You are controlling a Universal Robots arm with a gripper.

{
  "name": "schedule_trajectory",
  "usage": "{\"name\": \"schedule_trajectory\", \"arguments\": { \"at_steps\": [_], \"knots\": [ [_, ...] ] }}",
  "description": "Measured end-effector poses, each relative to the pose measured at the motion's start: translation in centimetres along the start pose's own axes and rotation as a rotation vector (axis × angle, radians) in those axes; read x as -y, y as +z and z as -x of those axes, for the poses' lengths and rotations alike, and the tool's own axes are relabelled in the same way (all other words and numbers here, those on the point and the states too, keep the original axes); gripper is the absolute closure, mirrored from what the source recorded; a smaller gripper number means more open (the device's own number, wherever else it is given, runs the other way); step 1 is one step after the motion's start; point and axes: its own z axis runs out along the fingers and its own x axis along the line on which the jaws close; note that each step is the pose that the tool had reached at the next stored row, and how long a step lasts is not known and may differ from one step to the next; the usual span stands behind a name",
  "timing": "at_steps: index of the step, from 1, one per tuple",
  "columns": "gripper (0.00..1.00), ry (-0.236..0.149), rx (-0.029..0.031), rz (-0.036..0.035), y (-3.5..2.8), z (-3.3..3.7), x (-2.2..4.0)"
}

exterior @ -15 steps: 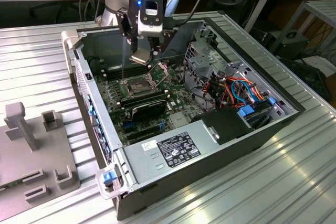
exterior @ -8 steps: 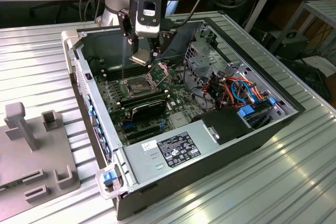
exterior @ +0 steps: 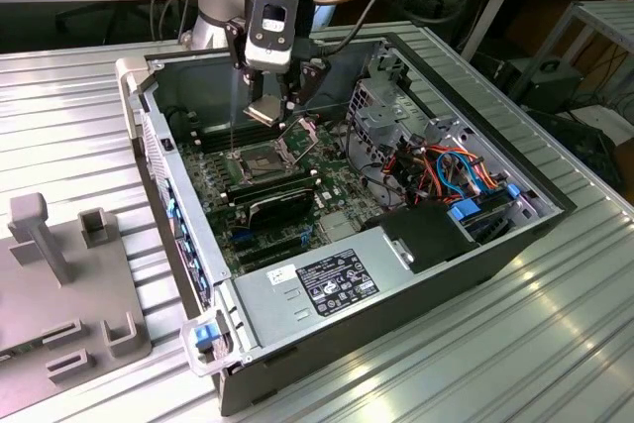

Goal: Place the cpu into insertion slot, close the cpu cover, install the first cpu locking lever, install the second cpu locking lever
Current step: 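Place the cpu into insertion slot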

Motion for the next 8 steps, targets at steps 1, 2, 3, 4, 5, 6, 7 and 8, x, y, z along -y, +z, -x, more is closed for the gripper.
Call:
{"name": "schedule_trajectory", "arguments": {
  "at_steps": [1,2,3,4,5,6,7,8],
  "knots": [
    [0.45,0.004,0.0003,-0.0002,0.09,0.00,0.00],
    [0.45,0.004,0.0003,-0.0005,0.15,-0.01,0.01],
    [0.45,0.007,0.0001,-0.0005,0.36,-0.03,0.00],
    [0.45,0.022,0.0008,-0.0009,0.53,-0.04,0.00],
    [0.45,0.038,0.0016,-0.0013,0.64,-0.04,0.00],
    [0.45,0.082,0.0034,-0.0023,0.99,-0.04,0.02],
    [0.45,0.099,0.0041,-0.0027,1.14,-0.05,0.02],
    [0.45,0.116,0.0048,-0.0030,1.27,-0.05,0.03]
  ]
}}
